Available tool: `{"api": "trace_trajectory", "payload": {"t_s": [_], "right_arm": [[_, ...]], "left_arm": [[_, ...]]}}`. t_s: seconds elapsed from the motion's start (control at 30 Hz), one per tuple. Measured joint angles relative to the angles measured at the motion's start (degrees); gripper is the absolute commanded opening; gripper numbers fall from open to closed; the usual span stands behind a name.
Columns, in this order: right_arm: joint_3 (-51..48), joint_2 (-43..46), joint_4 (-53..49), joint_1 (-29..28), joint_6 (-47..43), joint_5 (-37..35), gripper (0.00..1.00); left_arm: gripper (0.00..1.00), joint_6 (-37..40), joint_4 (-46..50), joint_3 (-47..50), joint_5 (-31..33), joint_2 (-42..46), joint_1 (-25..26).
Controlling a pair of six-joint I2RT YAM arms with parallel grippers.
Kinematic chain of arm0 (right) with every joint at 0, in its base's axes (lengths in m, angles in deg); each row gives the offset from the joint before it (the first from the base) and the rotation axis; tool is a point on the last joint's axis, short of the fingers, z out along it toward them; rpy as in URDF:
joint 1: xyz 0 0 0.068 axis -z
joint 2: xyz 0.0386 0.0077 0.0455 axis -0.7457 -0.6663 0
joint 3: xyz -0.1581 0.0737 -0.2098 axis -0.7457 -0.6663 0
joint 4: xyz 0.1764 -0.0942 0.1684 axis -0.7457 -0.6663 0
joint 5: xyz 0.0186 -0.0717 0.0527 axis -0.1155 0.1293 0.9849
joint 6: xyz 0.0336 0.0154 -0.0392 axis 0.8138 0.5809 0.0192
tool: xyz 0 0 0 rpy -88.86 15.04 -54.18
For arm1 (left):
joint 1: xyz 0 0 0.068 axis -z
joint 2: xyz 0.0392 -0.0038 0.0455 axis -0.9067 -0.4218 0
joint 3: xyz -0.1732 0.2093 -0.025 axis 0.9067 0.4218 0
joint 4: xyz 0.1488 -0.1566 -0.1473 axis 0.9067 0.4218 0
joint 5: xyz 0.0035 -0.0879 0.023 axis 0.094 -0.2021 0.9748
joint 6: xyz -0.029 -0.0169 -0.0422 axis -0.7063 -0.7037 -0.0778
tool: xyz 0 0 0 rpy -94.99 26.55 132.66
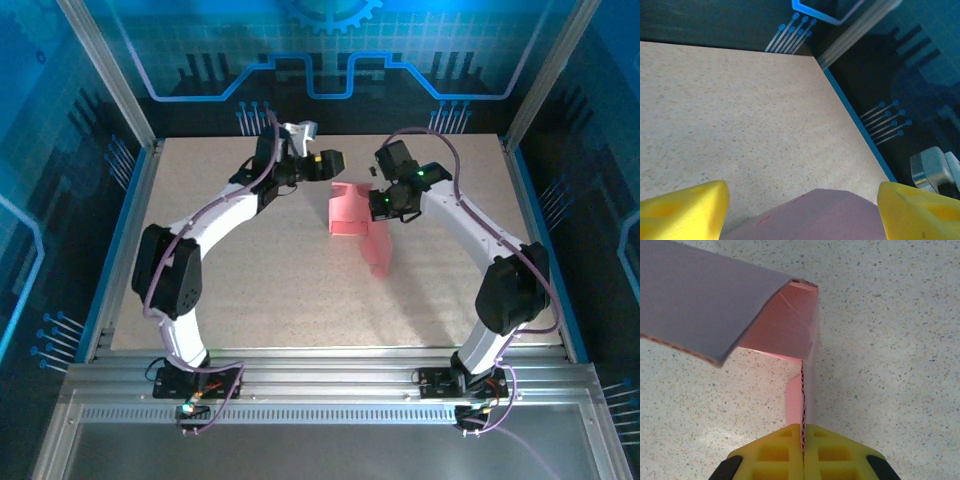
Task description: Fold the paper box
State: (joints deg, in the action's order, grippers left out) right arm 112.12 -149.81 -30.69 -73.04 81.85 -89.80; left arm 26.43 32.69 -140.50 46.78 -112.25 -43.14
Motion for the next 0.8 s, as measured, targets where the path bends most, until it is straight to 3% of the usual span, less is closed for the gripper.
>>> {"api": "trace_trajectory", "payload": {"t_s": [0.37, 0.47, 0.8], "right_arm": [[0.31, 0.00, -1.07, 0.04, -2.32, 1.70, 0.14], [0.79, -0.07, -1.60, 0.04, -2.29, 2.54, 0.23], [0.98, -0.66, -1.18, 0.13, 1.57, 6.23, 0.38]], "left_arm": [[0.61, 10.19, 16.92, -4.92, -4.96, -4.96, 0.22], [0.54, 10.91, 18.01, -4.92, -5.14, -4.96, 0.55], [0.50, 6.29, 16.50, -3.30, -4.26, -4.96, 1.36]]}}
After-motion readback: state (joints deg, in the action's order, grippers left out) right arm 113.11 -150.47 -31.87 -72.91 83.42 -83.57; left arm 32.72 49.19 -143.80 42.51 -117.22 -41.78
